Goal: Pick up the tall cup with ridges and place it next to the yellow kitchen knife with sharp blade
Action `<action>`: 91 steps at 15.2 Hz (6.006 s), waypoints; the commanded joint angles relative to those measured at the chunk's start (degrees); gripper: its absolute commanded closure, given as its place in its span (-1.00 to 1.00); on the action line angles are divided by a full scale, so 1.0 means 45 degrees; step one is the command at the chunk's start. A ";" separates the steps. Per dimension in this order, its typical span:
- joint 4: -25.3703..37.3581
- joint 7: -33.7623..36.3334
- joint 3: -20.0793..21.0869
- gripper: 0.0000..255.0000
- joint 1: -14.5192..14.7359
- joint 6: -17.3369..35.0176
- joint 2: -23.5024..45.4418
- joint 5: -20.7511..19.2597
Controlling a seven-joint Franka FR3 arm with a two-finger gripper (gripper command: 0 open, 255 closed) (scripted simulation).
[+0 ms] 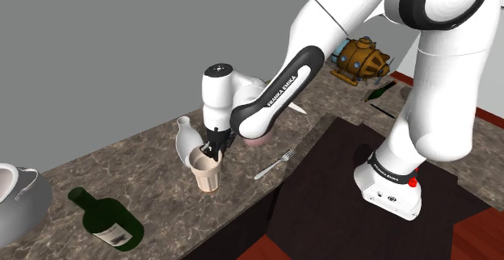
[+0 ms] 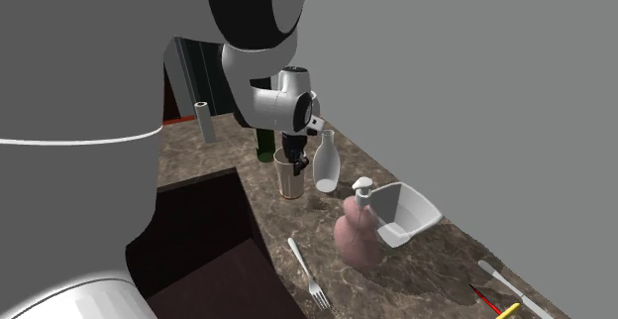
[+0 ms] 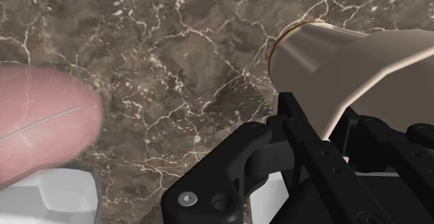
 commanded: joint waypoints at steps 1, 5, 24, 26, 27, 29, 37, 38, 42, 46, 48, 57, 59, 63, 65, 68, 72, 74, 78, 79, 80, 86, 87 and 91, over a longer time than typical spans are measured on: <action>-0.0038 -0.0102 0.0118 1.00 -0.0091 -0.0255 -0.0313 0.0170; 0.0001 -0.0302 0.0314 1.00 -0.0241 -0.0814 -0.0863 0.0494; 0.0816 -0.1081 0.0805 1.00 -0.0657 -0.3682 -0.3084 0.1788; 0.0961 -0.1138 0.0823 1.00 -0.0680 -0.3999 -0.3272 0.1888; 0.1038 -0.1165 0.0831 1.00 -0.0691 -0.4158 -0.3362 0.1935; 0.1200 -0.1215 0.0842 1.00 -0.0709 -0.4478 -0.3535 0.2023; 0.1958 -0.1364 0.0859 1.00 -0.0768 -0.5774 -0.4120 0.2302; 0.2066 -0.1377 0.0858 1.00 -0.0774 -0.5938 -0.4181 0.2329; 0.1364 -0.2105 0.0626 1.00 -0.1082 -0.6015 -0.4998 0.2757; -0.0112 -0.3531 0.0021 1.00 -0.1564 -0.5907 -0.6370 0.3398; -0.0762 -0.4232 -0.0332 1.00 -0.1774 -0.5904 -0.6991 0.3628; -0.3003 -0.7225 -0.2203 1.00 -0.2701 -0.6141 -0.9224 0.3890; -0.3348 -0.7862 -0.2658 1.00 -0.2938 -0.6224 -0.9588 0.3800; -0.3864 -0.9125 -0.3588 1.00 -0.3465 -0.6399 -1.0157 0.3503; -0.4033 -0.9754 -0.4060 1.00 -0.3752 -0.6484 -1.0356 0.3312; -0.4173 -1.0697 -0.4779 1.00 -0.4196 -0.6605 -1.0541 0.2988; -0.4147 -1.1958 -0.5745 1.00 -0.4797 -0.6743 -1.0568 0.2533; -0.4042 -1.2592 -0.6230 1.00 -0.5089 -0.6802 -1.0487 0.2313; -0.3651 -1.3870 -0.7194 1.00 -0.5640 -0.6901 -1.0140 0.1929; -0.3517 -1.4192 -0.7433 1.00 -0.5768 -0.6923 -1.0015 0.1850; -0.3368 -1.4516 -0.7670 1.00 -0.5893 -0.6944 -0.9876 0.1780; -0.2176 -1.6501 -0.9075 1.00 -0.6533 -0.7079 -0.8749 0.1580; -0.1929 -1.6842 -0.9302 1.00 -0.6627 -0.7106 -0.8513 0.1592; -0.0803 -1.8240 -1.0191 1.00 -0.6972 -0.7249 -0.7438 0.1792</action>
